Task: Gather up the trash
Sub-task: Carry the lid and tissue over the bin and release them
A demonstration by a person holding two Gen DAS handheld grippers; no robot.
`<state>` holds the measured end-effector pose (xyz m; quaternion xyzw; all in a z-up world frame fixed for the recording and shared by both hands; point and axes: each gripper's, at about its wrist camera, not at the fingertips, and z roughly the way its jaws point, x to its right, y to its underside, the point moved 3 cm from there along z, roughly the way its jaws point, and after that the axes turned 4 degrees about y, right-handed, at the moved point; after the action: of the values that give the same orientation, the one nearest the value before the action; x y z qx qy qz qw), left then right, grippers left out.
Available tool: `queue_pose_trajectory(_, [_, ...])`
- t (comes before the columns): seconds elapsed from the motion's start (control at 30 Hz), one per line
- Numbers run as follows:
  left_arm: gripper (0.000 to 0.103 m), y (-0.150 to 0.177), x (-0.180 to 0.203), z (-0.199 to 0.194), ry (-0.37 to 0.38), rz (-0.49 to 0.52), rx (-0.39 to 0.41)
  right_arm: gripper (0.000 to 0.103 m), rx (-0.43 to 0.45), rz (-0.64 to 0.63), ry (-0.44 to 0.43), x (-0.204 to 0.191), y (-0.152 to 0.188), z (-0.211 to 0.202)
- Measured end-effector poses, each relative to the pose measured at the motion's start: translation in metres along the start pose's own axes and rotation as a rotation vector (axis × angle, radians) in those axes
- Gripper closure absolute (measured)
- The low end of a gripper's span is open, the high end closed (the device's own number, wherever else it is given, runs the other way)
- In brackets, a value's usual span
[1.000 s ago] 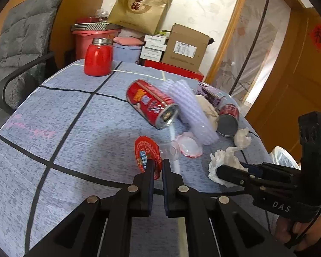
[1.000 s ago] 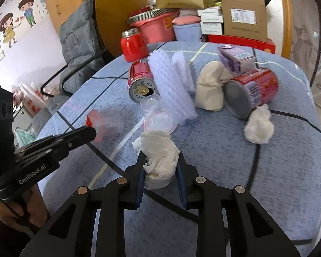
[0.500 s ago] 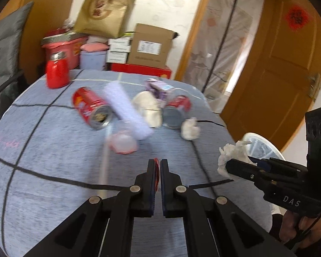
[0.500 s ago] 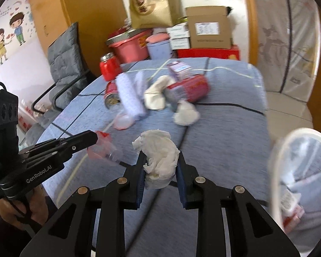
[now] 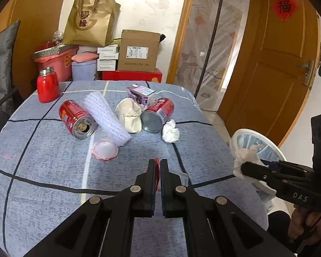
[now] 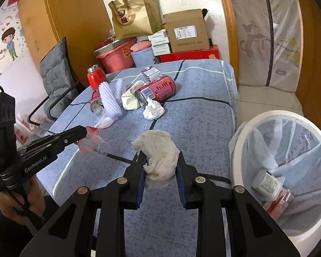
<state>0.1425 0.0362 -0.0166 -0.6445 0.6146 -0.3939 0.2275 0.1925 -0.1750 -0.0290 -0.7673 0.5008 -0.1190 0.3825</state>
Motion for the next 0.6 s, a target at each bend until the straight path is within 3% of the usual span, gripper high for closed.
queue_pose_trajectory(0.27, [0.1, -0.01, 0.035, 0.01, 0.063, 0.05, -0.011, 0.076, 0.032, 0.03, 0.057, 0.024, 0.004, -0.02])
queue_pose_trajectory(0.6, [0.1, -0.02, 0.114, 0.041, 0.204, 0.161, -0.036, 0.076, 0.058, 0.121, 0.173, 0.085, 0.017, -0.053])
